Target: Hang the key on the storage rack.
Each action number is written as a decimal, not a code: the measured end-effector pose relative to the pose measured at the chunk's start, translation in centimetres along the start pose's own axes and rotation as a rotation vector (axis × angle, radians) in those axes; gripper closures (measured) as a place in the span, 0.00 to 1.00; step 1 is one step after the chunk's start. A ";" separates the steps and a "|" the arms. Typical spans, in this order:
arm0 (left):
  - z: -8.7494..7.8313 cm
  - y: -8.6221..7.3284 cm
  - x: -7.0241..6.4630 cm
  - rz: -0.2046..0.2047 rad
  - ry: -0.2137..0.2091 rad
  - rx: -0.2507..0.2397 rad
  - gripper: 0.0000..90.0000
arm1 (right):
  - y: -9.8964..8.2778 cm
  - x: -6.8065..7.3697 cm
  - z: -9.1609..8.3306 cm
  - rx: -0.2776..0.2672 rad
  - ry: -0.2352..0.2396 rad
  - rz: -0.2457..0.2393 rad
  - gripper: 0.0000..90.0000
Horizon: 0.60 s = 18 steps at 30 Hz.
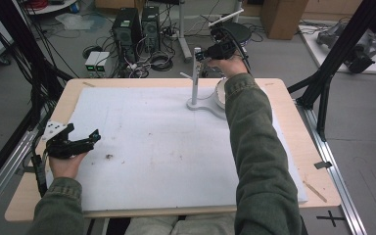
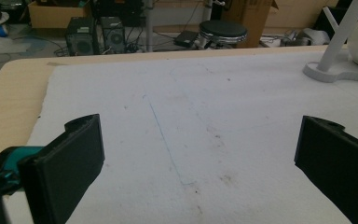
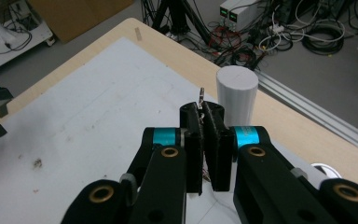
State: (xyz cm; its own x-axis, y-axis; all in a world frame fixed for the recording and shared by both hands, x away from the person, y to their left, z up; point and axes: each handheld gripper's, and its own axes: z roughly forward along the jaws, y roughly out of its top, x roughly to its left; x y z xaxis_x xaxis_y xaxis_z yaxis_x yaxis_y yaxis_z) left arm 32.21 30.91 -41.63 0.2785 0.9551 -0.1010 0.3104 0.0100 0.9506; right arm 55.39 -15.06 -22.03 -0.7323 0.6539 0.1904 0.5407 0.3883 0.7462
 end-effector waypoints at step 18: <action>-0.1 0.0 -0.1 0.003 -0.010 0.007 0.02 | -0.1 0.7 0.4 0.013 -0.004 -0.051 0.77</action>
State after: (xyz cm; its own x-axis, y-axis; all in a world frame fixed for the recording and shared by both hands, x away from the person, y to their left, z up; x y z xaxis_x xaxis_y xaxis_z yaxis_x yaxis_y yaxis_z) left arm 32.13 30.86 -41.61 0.2887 0.9520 -0.1015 0.3160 0.0053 0.9488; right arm 54.98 -14.37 -22.25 -0.7574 0.6356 0.1498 0.5083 0.4298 0.7463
